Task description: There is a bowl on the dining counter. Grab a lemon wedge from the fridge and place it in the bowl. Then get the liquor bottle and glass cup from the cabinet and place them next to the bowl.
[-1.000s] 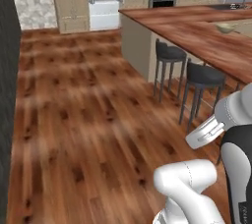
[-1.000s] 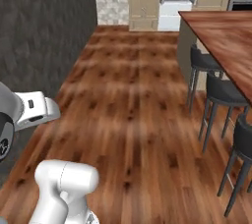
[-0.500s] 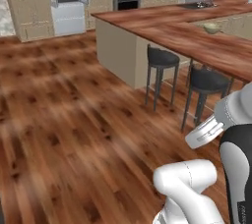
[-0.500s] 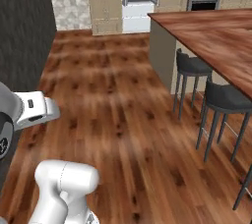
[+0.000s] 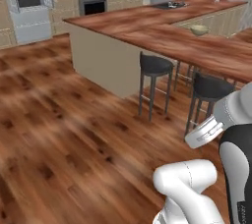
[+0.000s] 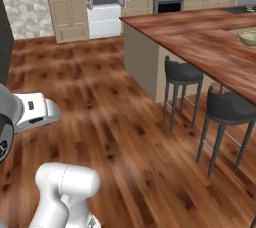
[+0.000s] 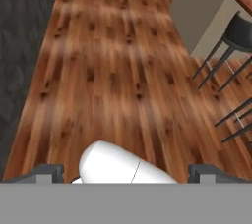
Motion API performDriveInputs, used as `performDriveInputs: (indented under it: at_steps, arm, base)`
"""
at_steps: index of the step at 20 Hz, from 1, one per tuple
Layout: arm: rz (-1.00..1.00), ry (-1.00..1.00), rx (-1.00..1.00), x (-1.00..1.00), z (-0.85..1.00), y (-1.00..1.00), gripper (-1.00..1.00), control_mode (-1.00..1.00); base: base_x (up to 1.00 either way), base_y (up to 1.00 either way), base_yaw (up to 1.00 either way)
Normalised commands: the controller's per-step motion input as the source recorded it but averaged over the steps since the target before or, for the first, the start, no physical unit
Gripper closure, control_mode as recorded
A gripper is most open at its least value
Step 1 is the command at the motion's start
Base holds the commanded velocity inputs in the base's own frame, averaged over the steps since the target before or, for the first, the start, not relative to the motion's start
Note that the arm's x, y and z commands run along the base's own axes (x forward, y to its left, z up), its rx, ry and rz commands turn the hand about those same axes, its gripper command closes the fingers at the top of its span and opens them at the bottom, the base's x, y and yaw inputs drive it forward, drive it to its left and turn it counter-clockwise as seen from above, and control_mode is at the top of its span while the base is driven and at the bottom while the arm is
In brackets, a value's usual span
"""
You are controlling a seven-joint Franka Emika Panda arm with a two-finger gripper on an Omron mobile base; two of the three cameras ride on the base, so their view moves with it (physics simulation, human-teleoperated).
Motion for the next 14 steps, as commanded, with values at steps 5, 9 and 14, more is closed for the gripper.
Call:
performDriveInputs:
  at_steps: [5, 9, 14]
  arm:
    - [0.0, 0.0, 0.0, 0.0, 0.0, 0.0, -1.0, 1.0]
    - [0.0, 0.0, 0.0, 0.0, 0.0, 0.0, -1.0, 1.0]
    - [0.0, 0.0, 0.0, 0.0, 0.0, 0.0, -1.0, 1.0]
  base:
    - [1.0, 0.96, -0.34]
    - [1.0, 0.96, -0.32]
    - [1.0, 0.97, -0.31]
